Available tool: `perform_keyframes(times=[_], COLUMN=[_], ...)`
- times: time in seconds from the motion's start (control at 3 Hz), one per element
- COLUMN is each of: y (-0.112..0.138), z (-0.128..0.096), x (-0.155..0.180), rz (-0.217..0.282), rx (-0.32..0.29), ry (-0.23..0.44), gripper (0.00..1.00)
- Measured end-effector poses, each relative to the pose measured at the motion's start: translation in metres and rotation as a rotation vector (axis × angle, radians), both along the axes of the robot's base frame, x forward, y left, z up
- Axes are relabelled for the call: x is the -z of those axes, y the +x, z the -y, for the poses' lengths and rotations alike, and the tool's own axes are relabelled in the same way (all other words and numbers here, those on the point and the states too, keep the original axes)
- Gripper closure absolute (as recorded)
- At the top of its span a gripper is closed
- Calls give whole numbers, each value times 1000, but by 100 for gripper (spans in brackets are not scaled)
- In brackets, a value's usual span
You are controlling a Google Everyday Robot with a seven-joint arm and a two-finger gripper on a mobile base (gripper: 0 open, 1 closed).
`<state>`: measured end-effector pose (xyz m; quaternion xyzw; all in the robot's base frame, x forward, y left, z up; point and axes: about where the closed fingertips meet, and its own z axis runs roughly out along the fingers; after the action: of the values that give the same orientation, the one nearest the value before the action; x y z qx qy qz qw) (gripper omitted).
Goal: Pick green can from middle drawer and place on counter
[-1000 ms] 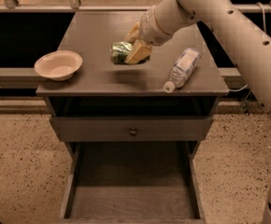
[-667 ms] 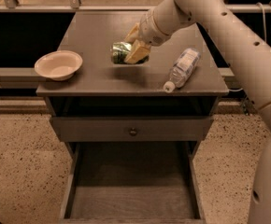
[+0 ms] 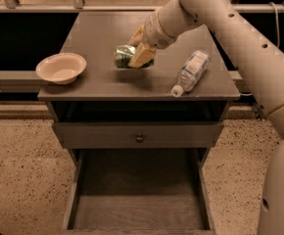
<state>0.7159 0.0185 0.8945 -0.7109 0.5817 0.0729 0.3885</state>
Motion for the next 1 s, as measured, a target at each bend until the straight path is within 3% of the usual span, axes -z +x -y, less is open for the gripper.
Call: perform_keyframes(times=[0.67, 1.0], y=[0, 0], z=[-5, -7], x=[5, 7], rz=[-8, -10], rx=[-9, -11], ry=[-1, -1], gripper=[6, 0])
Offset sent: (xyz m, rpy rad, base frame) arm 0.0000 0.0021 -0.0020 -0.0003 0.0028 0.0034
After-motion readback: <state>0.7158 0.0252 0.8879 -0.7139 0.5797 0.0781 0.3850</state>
